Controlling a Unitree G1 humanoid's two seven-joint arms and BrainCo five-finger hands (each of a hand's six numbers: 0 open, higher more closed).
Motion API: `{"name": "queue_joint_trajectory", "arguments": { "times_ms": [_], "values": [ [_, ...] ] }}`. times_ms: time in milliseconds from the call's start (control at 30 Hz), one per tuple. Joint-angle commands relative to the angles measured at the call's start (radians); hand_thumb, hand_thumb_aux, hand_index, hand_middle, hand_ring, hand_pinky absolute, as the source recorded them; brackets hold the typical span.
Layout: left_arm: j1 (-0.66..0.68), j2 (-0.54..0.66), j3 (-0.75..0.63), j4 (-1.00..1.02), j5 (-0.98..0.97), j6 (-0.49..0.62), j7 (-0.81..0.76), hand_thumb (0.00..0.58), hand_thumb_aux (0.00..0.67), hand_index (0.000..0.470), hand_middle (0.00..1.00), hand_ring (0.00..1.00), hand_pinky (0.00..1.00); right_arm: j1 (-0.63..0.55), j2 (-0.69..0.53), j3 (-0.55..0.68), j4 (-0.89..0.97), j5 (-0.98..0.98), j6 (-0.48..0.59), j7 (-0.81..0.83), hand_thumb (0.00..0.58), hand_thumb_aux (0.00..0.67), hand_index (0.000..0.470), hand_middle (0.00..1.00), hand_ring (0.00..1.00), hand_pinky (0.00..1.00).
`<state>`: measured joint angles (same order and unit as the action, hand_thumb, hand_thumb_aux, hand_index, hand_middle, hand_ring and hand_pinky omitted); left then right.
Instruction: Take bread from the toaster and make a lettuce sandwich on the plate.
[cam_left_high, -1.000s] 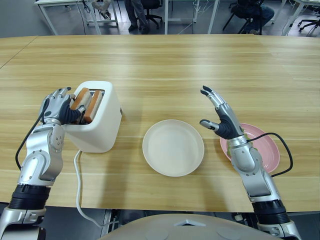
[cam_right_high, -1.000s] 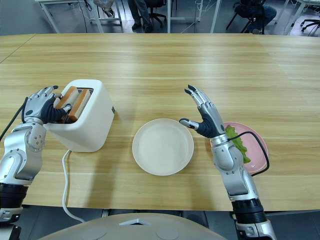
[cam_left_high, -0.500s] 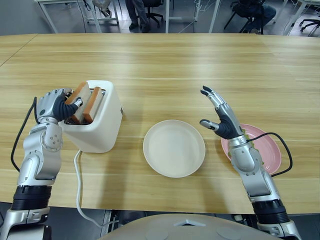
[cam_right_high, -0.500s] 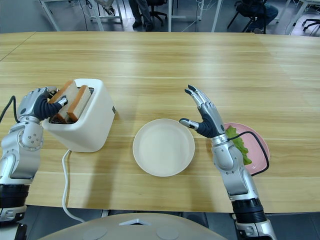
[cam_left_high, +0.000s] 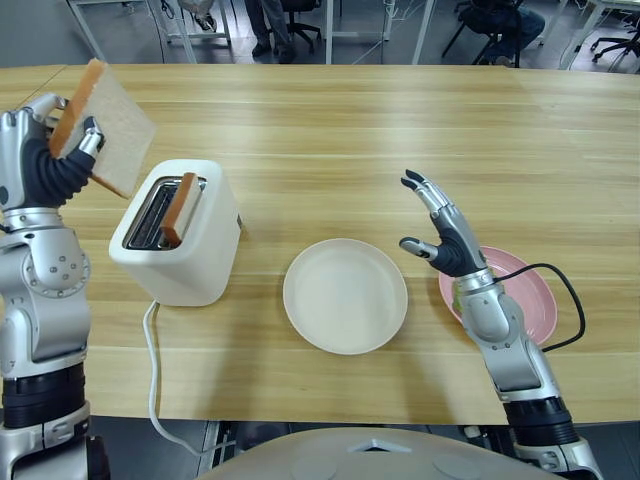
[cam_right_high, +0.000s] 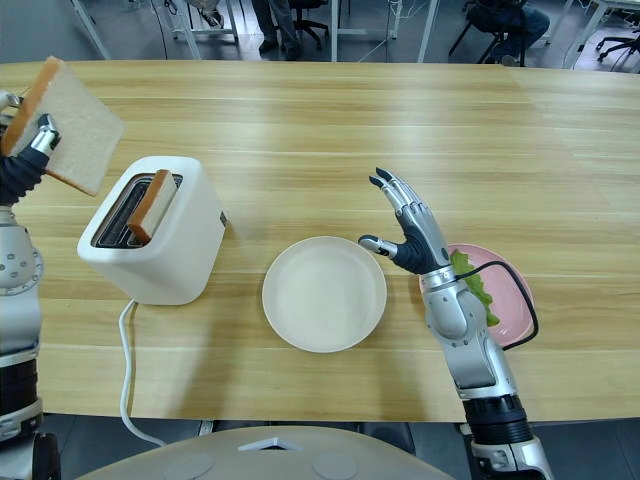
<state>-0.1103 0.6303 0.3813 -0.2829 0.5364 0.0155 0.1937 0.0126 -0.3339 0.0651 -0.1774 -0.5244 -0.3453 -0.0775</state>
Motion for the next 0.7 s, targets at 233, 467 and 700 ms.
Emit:
{"name": "queue_joint_trajectory", "arguments": {
  "times_ms": [233, 467, 700],
  "values": [
    [-0.066, -0.09, -0.254, -0.208, -0.292, -0.021, -0.311, 0.58, 0.67, 0.46, 1.0, 1.0, 1.0, -0.002, -0.31, -0.139, 0.09, -0.261, -0.042, -0.14, 0.0, 0.0, 0.0, 0.0, 0.0, 0.0],
    [-0.094, -0.162, -0.563, -0.167, -0.385, 0.026, -0.578, 0.58, 0.67, 0.46, 1.0, 1.0, 1.0, 0.058, -0.55, -0.115, 0.294, -0.47, -0.064, -0.34, 0.0, 0.0, 0.0, 0.0, 0.0, 0.0],
    [-0.145, -0.148, -0.743, 0.025, -0.335, 0.008, -0.744, 0.58, 0.67, 0.46, 1.0, 1.0, 1.0, 0.071, -0.641, -0.075, 0.515, -0.475, -0.118, -0.49, 0.0, 0.0, 0.0, 0.0, 0.0, 0.0]
  ]
}}
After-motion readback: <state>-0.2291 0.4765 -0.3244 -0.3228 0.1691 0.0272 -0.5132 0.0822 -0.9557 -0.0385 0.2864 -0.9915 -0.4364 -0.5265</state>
